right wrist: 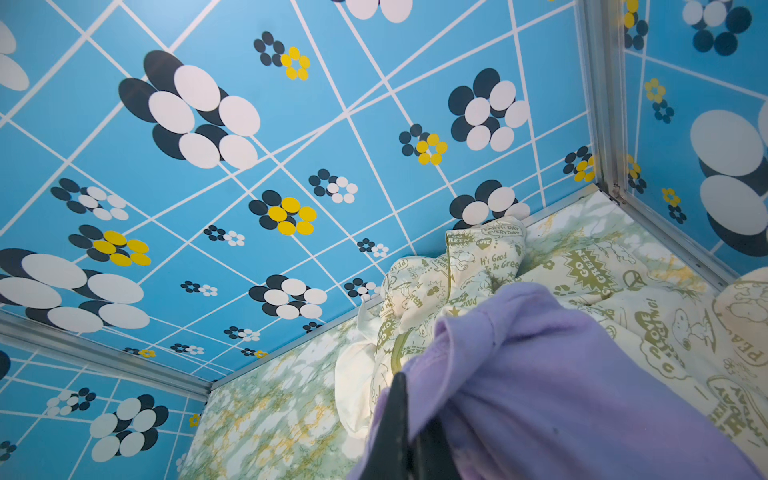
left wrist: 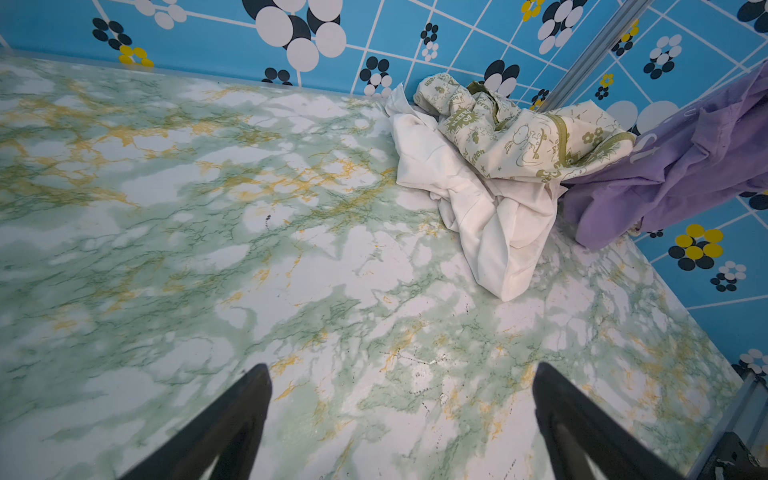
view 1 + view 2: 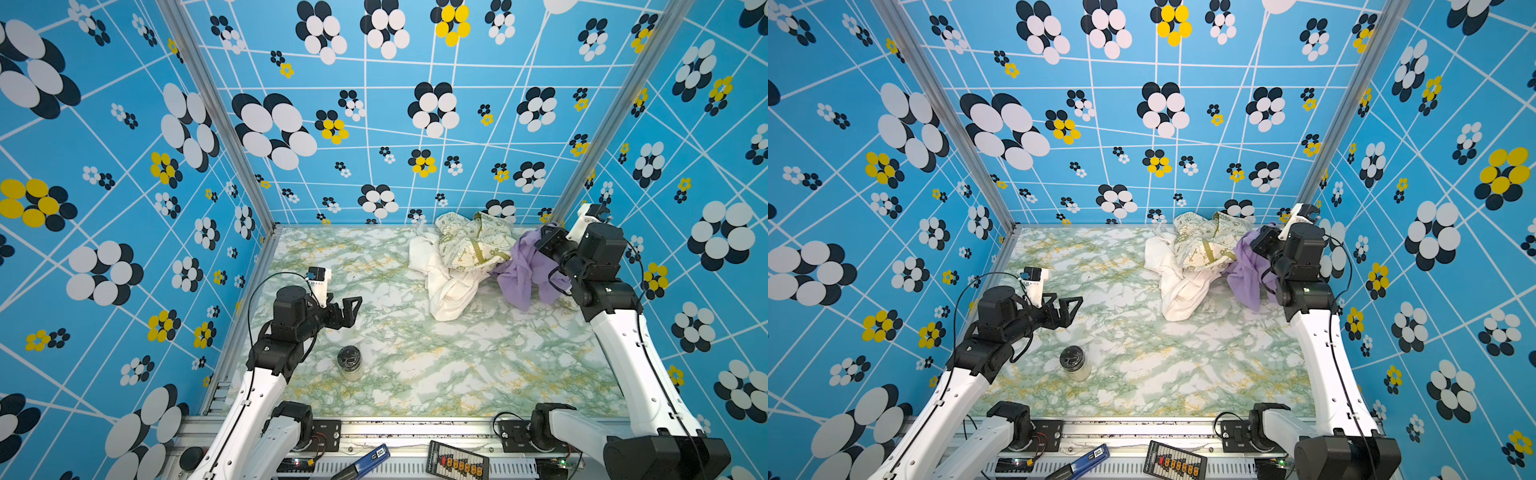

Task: Pick out a specific cloth from the pile
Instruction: 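Lift the purple cloth with the right gripper, pulling it out of the pile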

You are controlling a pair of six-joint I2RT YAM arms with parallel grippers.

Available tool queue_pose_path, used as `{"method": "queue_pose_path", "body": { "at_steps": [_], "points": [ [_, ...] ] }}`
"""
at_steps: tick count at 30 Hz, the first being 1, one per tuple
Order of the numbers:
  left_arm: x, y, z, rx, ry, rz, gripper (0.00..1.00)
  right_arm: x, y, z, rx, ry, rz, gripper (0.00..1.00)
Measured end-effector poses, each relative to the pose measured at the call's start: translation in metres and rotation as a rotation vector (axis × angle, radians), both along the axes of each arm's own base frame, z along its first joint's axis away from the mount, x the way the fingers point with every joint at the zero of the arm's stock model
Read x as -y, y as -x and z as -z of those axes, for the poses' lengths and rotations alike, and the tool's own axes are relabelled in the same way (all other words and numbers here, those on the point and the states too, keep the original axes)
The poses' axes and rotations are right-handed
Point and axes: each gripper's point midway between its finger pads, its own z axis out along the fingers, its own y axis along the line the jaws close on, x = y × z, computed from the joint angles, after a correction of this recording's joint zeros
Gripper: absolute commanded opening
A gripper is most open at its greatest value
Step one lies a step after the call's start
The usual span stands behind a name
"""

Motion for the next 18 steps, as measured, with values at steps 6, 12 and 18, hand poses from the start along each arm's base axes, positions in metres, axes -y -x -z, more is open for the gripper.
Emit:
{"method": "queue_pose_path", "body": {
  "at_steps": [6, 12, 18],
  "points": [
    [0.0, 0.0, 0.0, -0.001, 0.001, -0.001, 0.99, -0.007, 0.001, -0.025, 0.048, 0.015, -0.027, 0.0],
    [0.001, 0.001, -0.001, 0.001, 0.002, 0.003, 0.99, -0.02, 0.003, -0.046, 0.087, 0.058, -0.071, 0.0],
    [0.001, 0.001, -0.001, 0.001, 0.002, 0.003, 0.99, -0.043, 0.003, -0.038, 0.051, 0.138, -0.149, 0.0]
  ]
}}
